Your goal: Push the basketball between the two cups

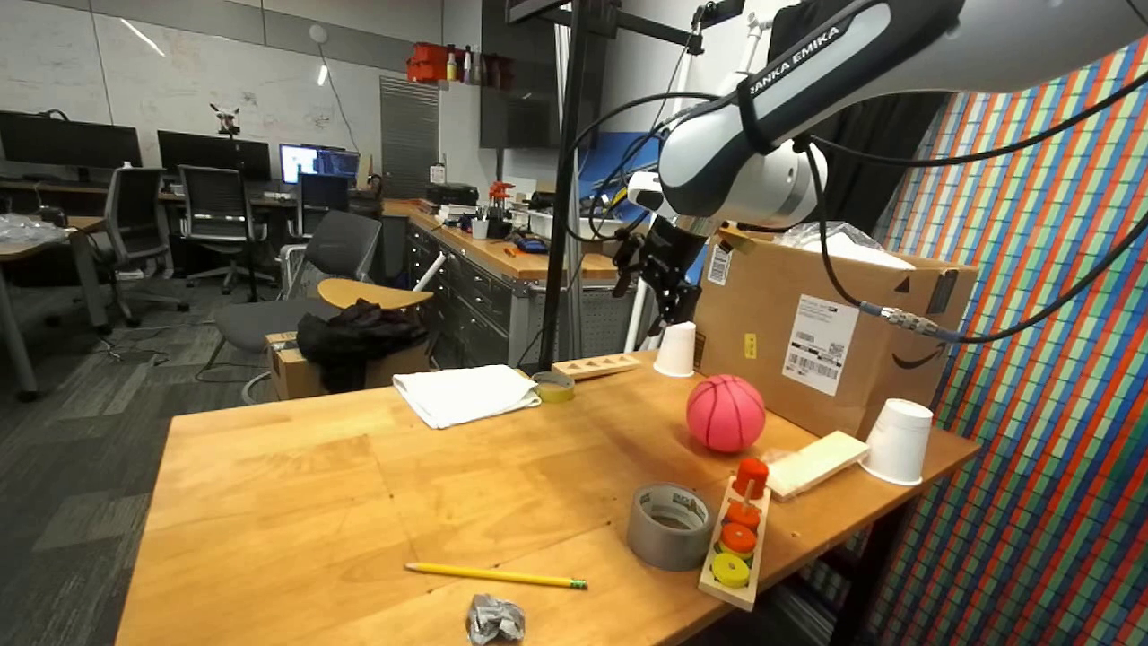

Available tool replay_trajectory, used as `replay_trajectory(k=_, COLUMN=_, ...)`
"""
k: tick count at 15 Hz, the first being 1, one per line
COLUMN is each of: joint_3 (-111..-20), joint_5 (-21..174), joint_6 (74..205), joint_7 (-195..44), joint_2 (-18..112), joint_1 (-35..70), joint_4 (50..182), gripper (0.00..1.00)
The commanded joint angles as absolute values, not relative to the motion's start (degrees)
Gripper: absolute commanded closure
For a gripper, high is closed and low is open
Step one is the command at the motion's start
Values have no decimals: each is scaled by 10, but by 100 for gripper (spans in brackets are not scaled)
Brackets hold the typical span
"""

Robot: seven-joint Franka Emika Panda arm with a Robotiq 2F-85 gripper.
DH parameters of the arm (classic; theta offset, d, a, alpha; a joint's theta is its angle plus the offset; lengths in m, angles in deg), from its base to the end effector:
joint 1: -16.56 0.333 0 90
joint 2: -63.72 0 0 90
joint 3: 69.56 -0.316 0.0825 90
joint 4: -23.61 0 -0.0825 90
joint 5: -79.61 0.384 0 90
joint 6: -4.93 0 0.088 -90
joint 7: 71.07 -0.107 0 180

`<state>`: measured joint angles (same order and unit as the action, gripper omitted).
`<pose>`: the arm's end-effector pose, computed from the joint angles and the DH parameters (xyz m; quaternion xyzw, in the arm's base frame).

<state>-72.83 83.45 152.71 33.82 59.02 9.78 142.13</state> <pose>0.5978 -0.0384 0.4391 0.6376 0.7400 0.1452 0.1574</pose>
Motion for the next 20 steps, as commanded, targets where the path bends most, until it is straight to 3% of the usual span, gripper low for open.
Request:
replay_trajectory(k=1, joint_3=-710, joint_5=818, joint_6=1515, joint_7=337, joint_2=598, joint_1=108, joint_4=1429, gripper=0)
replay_trajectory(k=20, joint_3=-672, joint_5=755, joint_6=1397, joint_7=217, joint_2=484, joint_1=99, joint_4=1375, gripper=0)
